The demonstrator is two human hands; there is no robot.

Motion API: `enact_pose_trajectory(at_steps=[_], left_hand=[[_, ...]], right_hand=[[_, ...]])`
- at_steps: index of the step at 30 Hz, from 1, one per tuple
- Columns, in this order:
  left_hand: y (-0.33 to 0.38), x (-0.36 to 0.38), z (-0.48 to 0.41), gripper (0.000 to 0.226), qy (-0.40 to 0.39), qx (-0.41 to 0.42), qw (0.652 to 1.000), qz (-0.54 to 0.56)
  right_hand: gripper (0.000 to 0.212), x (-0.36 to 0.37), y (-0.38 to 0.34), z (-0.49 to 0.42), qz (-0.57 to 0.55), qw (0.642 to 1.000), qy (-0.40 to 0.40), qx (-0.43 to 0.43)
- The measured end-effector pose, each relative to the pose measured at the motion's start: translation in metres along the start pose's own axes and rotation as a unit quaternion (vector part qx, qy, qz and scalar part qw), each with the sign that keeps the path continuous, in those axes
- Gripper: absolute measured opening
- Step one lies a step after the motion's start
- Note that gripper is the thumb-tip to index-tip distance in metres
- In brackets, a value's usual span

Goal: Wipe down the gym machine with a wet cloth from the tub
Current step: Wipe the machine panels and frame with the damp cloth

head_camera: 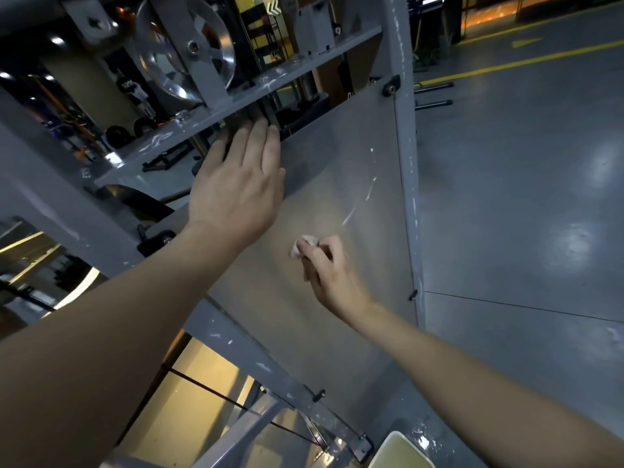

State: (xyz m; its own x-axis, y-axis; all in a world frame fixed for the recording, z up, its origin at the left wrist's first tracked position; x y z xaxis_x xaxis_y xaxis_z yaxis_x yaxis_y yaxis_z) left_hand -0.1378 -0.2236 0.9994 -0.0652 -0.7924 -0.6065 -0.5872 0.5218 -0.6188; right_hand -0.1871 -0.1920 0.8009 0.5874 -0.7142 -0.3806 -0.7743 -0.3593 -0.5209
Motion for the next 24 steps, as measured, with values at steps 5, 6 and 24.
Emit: enact_pose_trajectory(at_steps=[5, 6, 24], left_hand=[[0.030, 0.010, -0.003, 0.062, -0.039, 0.086, 0.992, -0.082], [0.030, 0.013, -0.004, 0.062, -0.043, 0.086, 0.991, -0.091], [0.030, 0.022, -0.006, 0.062, -0.015, 0.084, 0.993, -0.081]], right_hand=[[0.029, 0.003, 0.007, 0.008, -0.051, 0.993, 0.068, 0.081], [0.027, 0.007, 0.007, 0.012, -0.056, 0.993, 0.064, 0.081], [0.038, -0.010, 0.062, -0.007, -0.012, 0.979, 0.070, 0.193]])
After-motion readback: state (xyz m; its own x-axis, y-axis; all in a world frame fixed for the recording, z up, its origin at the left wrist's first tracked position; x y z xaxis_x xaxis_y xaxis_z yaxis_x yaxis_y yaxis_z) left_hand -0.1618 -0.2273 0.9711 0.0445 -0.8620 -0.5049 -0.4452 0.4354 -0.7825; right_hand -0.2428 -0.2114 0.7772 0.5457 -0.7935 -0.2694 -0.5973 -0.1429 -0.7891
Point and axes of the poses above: each hand's wrist, its own z-axis away from the middle knuckle, its own x-axis out of the palm, y = z × x, the point moved 9 cm from there along -z, towards the middle knuckle, and after that the axes turned 1 degree about -z, right-handed, at the moved point
